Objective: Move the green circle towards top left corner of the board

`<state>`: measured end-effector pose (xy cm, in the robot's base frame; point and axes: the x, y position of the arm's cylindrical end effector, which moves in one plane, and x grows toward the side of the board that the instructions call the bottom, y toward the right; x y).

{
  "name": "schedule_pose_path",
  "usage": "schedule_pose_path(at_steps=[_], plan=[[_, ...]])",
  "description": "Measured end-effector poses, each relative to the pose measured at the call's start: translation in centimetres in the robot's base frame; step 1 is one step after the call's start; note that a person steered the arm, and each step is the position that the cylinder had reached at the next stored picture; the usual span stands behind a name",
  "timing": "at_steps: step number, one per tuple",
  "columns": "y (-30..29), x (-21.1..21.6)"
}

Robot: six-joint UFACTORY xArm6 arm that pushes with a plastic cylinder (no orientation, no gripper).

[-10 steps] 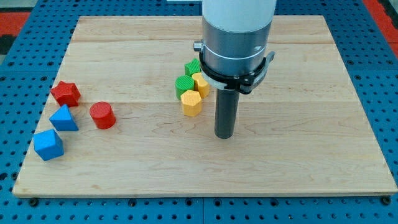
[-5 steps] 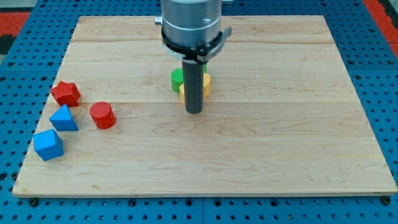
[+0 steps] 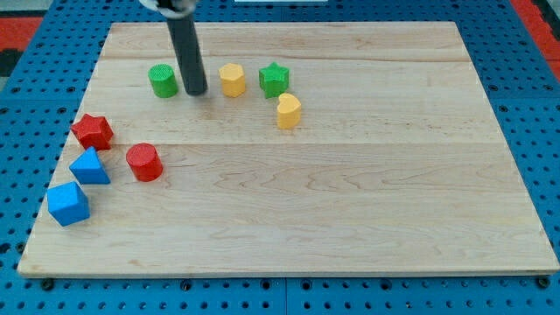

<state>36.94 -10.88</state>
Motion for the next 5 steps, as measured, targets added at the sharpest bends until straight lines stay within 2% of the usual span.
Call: schedule_pose_path(at_steps=[1, 2, 3, 4, 5], plan=[[-4.6, -1.3], [-9.0, -6.0], [-10.3, -9.9], [-8.9, -4.4], [0.0, 0.1]])
